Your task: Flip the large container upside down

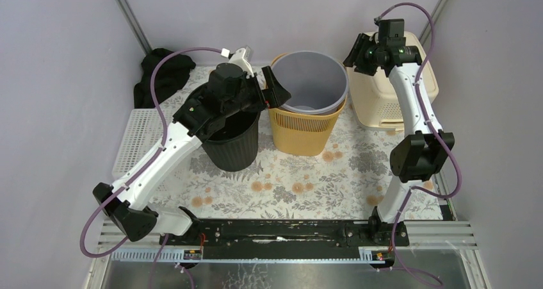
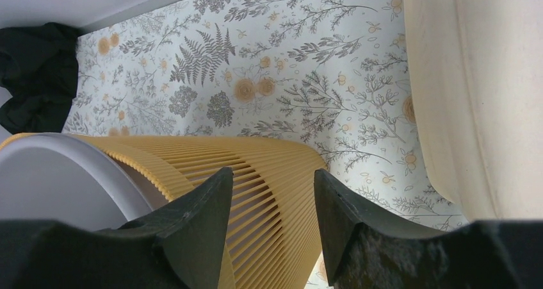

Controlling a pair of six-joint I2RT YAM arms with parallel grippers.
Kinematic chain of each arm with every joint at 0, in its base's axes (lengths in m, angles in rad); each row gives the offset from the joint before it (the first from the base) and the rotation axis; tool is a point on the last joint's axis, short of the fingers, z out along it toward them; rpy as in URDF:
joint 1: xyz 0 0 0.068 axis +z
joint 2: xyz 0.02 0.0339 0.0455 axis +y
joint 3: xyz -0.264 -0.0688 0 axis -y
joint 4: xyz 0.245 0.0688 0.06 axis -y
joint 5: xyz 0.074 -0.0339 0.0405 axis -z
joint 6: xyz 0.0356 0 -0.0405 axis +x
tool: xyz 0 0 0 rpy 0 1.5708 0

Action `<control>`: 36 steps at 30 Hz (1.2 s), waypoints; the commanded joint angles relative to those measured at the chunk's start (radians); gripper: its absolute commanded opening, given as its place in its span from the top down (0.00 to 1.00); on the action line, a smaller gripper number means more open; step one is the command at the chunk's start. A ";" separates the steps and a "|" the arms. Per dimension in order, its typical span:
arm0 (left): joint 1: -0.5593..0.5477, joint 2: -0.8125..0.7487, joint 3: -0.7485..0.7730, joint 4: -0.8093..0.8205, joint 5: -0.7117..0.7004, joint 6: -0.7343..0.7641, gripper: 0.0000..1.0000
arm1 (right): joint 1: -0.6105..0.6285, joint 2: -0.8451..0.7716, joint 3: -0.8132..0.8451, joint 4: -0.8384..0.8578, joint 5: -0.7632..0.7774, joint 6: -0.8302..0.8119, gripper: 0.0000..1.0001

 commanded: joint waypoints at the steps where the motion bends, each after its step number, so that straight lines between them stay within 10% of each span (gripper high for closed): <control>1: -0.004 -0.012 -0.018 0.066 -0.016 0.011 0.00 | 0.002 -0.077 -0.015 0.040 -0.041 0.003 0.43; 36: -0.004 0.016 -0.029 0.091 0.006 0.004 0.00 | 0.002 -0.249 -0.153 0.065 -0.089 0.017 0.43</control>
